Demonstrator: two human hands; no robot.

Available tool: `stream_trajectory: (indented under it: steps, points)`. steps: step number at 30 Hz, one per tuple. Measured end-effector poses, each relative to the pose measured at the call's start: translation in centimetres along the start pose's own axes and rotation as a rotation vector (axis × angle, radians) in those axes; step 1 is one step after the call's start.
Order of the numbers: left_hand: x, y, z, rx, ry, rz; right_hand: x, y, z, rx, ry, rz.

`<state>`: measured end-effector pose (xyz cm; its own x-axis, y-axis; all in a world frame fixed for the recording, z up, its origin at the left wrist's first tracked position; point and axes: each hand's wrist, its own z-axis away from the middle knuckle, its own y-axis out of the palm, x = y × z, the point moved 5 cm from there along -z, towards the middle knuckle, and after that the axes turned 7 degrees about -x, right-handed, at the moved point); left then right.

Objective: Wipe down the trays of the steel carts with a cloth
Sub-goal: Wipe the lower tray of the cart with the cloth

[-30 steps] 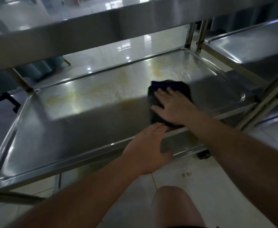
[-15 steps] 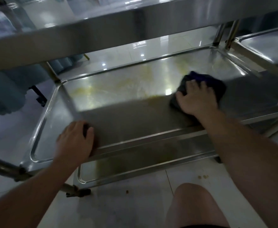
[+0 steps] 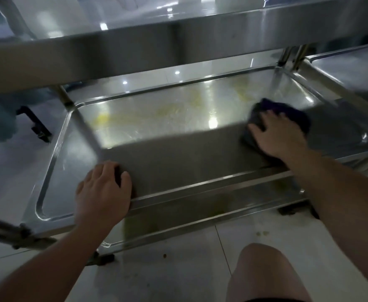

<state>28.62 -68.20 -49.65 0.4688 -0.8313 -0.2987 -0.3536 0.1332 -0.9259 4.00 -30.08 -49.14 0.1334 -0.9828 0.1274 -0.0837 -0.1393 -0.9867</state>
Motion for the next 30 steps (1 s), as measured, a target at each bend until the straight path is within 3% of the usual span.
stream_trajectory:
  steps: [3,5,8,11,13,15,17,20,22,24,27,30]
  points:
    - [0.0,0.1,0.0,-0.001,0.01,0.007,-0.7,0.5,0.6,0.072,0.318,-0.002]
    - [0.0,0.1,-0.1,-0.019,0.016,0.016,4.3,1.1,1.5,0.064,0.33,-0.011]
    - [0.3,0.2,-0.2,-0.035,0.019,0.048,15.4,2.3,3.9,0.037,0.058,-0.035]
    - [0.9,0.3,-0.6,-0.028,-0.018,0.133,25.8,3.5,7.2,0.113,-0.478,-0.08]
    - [1.2,0.3,-1.0,0.008,-0.054,0.198,28.3,3.8,8.5,0.188,-0.763,-0.057]
    - [1.9,0.1,-1.9,0.073,-0.116,0.304,27.1,3.6,8.2,0.202,-0.828,-0.047]
    - [3.2,-0.5,-2.5,0.14,-0.108,0.331,23.7,3.4,6.7,0.156,-0.72,-0.046]
    - [7.2,-2.3,-2.7,0.132,-0.001,0.072,16.3,2.7,3.8,0.015,-0.251,-0.023]
    - [9.8,-3.2,-2.2,0.11,-0.008,-0.036,12.7,2.5,3.5,0.014,0.095,-0.016]
    - [10.7,-3.2,-1.6,0.099,-0.008,-0.063,12.8,2.7,4.1,0.065,0.241,-0.029]
    - [10.4,-2.4,-1.4,0.067,0.016,-0.056,17.6,2.8,5.5,0.064,0.13,-0.054]
    - [10.7,-2.2,-1.5,0.028,0.008,-0.055,25.2,3.7,8.0,0.09,-0.221,-0.081]
